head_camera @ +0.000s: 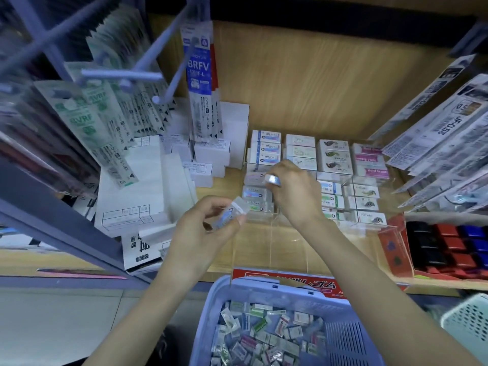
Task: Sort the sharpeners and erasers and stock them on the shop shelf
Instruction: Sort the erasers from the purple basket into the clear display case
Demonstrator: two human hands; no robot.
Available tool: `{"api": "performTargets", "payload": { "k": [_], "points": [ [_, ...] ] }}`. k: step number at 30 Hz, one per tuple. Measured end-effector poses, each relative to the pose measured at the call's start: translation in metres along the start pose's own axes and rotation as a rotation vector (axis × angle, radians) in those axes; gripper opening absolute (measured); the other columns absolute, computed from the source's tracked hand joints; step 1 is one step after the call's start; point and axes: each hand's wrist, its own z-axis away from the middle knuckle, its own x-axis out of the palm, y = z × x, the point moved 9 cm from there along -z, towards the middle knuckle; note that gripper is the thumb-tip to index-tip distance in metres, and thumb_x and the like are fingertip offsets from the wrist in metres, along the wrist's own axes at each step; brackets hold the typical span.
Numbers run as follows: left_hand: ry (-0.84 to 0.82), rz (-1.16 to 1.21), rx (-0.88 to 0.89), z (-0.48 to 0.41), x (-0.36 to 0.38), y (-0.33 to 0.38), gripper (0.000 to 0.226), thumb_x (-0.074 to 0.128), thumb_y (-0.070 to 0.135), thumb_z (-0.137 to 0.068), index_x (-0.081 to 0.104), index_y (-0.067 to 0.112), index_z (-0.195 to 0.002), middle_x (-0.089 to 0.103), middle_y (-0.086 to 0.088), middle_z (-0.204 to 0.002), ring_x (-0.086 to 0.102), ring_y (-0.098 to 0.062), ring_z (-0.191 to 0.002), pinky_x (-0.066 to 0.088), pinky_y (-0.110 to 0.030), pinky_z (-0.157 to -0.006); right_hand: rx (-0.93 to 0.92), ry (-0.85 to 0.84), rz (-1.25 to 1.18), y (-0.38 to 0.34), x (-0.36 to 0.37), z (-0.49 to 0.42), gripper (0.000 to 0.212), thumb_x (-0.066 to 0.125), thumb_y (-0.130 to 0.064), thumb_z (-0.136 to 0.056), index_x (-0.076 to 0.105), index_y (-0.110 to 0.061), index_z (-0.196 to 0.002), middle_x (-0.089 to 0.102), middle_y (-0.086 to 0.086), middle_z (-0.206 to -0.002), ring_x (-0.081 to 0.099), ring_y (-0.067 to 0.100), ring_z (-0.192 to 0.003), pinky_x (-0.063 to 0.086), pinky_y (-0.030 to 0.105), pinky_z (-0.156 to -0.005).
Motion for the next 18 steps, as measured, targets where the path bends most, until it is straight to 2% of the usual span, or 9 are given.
{"api": "performTargets", "payload": {
  "k": [3, 5, 7, 9, 11, 13, 14, 16, 18],
  "points": [
    [-0.014, -0.174, 0.113, 0.003, 0.005, 0.007, 0.031, 0.075, 0.016, -0.076, 0.063, 0.038, -0.094, 0.051, 0.01, -0.095, 0.052, 0.009, -0.085, 0.037, -0.003, -0.072, -0.039, -0.033, 0.108, -0.007, 0.01, 0.003, 0.022, 0.061, 0.0, -0.077, 0.067, -0.01, -0.096, 0.059, 0.001, -0.109, 0.061, 0.029, -0.088, 0.04, 0.03, -0.057],
    [-0.048, -0.233, 0.179, 0.005, 0.013, 0.012, 0.033, 0.075, 0.013, -0.076, 0.063, 0.032, -0.101, 0.047, 0.008, -0.092, 0.049, 0.011, -0.082, 0.034, -0.002, -0.072, -0.035, -0.067, 0.151, -0.008, 0.014, 0.005, 0.024, 0.059, 0.001, -0.079, 0.065, -0.009, -0.101, 0.054, 0.002, -0.114, 0.058, 0.027, -0.092, 0.035, 0.03, -0.057],
    [-0.055, -0.259, 0.217, 0.007, 0.018, 0.014, 0.035, 0.074, 0.009, -0.076, 0.064, 0.026, -0.105, 0.046, 0.009, -0.091, 0.048, 0.015, -0.083, 0.033, 0.0, -0.075, -0.035, -0.089, 0.085, -0.006, 0.014, 0.009, 0.025, 0.058, -0.004, -0.084, 0.065, -0.011, -0.107, 0.048, 0.002, -0.117, 0.058, 0.025, -0.094, 0.036, 0.029, -0.058],
    [-0.02, -0.281, 0.221, 0.003, 0.017, 0.014, 0.034, 0.074, 0.007, -0.077, 0.066, 0.018, -0.109, 0.046, 0.012, -0.092, 0.048, 0.015, -0.086, 0.031, 0.002, -0.079, 0.009, -0.098, -0.129, 0.004, 0.001, 0.016, 0.028, 0.059, -0.009, -0.087, 0.065, -0.014, -0.114, 0.045, 0.002, -0.119, 0.057, 0.022, -0.094, 0.043, 0.028, -0.068],
    [0.001, -0.356, 0.218, -0.012, 0.021, 0.014, 0.031, 0.074, 0.011, -0.078, 0.067, 0.011, -0.109, 0.05, 0.011, -0.095, 0.05, 0.008, -0.087, 0.031, 0.001, -0.079, 0.095, -0.07, -0.397, 0.021, -0.023, 0.029, 0.029, 0.061, -0.012, -0.089, 0.062, -0.016, -0.118, 0.042, 0.002, -0.112, 0.054, 0.016, -0.094, 0.039, 0.015, -0.078],
    [0.013, -0.475, 0.245, -0.033, 0.031, 0.016, 0.031, 0.074, 0.017, -0.079, 0.068, 0.011, -0.108, 0.057, 0.003, -0.102, 0.051, -0.005, -0.092, 0.032, -0.008, -0.077, 0.185, -0.108, -0.59, 0.039, -0.038, 0.048, 0.03, 0.058, -0.01, -0.09, 0.056, -0.02, -0.117, 0.044, 0.001, -0.107, 0.051, 0.007, -0.087, 0.034, 0.006, -0.076],
    [0.01, -0.538, 0.269, -0.044, 0.038, 0.019, 0.031, 0.074, 0.02, -0.079, 0.068, 0.012, -0.109, 0.06, -0.001, -0.105, 0.051, -0.011, -0.096, 0.031, -0.013, -0.077, 0.255, -0.148, -0.703, 0.046, -0.04, 0.058, 0.029, 0.054, -0.007, -0.09, 0.052, -0.023, -0.114, 0.047, -0.001, -0.099, 0.048, 0.004, -0.078, 0.036, 0.011, -0.075],
    [0.005, -0.648, 0.315, -0.06, 0.053, 0.024, 0.034, 0.073, 0.025, -0.079, 0.067, 0.016, -0.111, 0.063, -0.002, -0.111, 0.05, -0.019, -0.105, 0.028, -0.02, -0.08, 0.443, -0.211, -1.044, 0.058, -0.038, 0.078, 0.032, 0.042, 0.002, -0.09, 0.046, -0.026, -0.103, 0.046, 0.0, -0.079, 0.044, 0.011, -0.061, 0.039, 0.027, -0.065],
    [0.001, -0.735, 0.335, -0.071, 0.063, 0.027, 0.036, 0.069, 0.03, -0.081, 0.066, 0.02, -0.115, 0.062, 0.001, -0.115, 0.045, -0.021, -0.109, 0.026, -0.026, -0.086, 0.605, -0.243, -1.413, 0.062, -0.03, 0.094, 0.034, 0.032, 0.011, -0.086, 0.042, -0.02, -0.097, 0.043, 0.009, -0.08, 0.044, 0.018, -0.057, 0.035, 0.03, -0.049]
  ]
}}
